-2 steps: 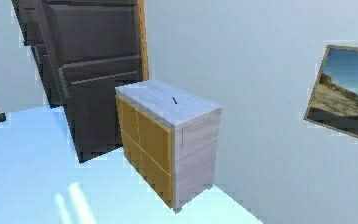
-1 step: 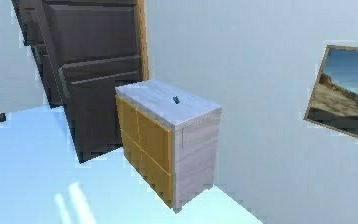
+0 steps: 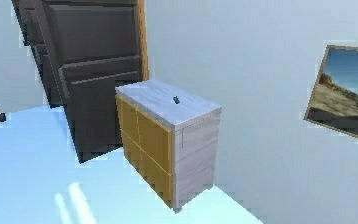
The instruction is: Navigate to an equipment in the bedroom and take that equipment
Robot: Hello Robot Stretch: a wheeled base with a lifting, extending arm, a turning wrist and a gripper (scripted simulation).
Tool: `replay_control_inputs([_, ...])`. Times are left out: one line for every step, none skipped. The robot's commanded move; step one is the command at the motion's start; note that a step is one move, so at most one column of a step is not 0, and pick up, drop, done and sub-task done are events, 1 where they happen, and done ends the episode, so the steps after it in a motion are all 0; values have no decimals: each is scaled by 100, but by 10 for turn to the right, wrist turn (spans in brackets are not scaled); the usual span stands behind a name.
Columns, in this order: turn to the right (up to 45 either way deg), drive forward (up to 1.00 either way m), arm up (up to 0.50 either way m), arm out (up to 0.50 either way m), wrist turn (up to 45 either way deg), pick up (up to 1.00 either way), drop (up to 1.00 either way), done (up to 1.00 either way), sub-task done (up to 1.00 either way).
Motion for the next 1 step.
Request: replay_control_inputs([0, 0, 10, 0, 0, 0, 0, 0, 0])
